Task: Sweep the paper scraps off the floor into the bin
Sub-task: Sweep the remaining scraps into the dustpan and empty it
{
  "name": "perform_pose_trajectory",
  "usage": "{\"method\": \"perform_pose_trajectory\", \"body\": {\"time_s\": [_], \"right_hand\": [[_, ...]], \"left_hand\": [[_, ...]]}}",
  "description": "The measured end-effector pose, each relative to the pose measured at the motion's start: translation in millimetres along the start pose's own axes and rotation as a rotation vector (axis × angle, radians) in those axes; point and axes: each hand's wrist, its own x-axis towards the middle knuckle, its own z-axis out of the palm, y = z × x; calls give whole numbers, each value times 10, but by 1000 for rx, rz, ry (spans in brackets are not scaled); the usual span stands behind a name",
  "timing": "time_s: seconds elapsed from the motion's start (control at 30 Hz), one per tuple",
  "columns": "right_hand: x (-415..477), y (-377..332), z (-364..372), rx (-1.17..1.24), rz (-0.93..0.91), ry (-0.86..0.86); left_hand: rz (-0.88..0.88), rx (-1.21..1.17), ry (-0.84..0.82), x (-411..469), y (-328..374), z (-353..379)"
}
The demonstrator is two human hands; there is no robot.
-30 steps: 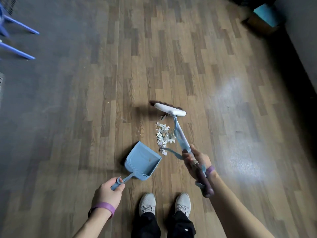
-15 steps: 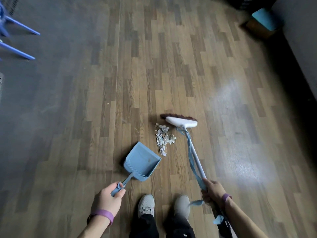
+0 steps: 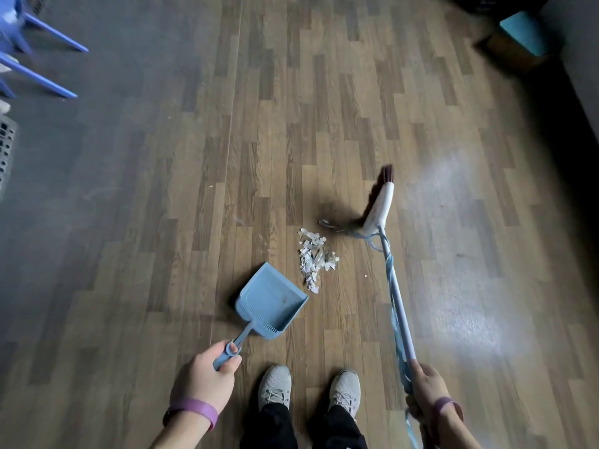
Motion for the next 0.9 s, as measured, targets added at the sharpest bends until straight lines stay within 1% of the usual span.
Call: {"method": "perform_pose_trajectory", "body": {"time_s": [0.1,0.23,0.33,0.43,0.57,0.7,0.8,0.83,0.9], "right_hand": [[28,27,40,-30,-48,15],[-41,198,-72,110,-67,-6],[-116,329,-192,137,-134,87],[-160,266,-303,120,-193,184],[-130,237,-386,107,-185,237],[-68,358,-247,75,-145,196],[35,405,-43,-83,-131,148],[70,406,24,-182,-139,151],[102,382,125,-471,-190,193]], "left_hand": [[8,27,10,-10,-2,43],[17,54,20,-29,-4,105],[24,86,20,-42,-21,113],[19,84,22,-54,-38,100],[32,77,22,-81,-59,124],[51,86,24,-91,-78,157],[59,88,30,-87,-74,165],[63,89,32,-84,-75,164],[74,100,39,-84,-78,162]]}}
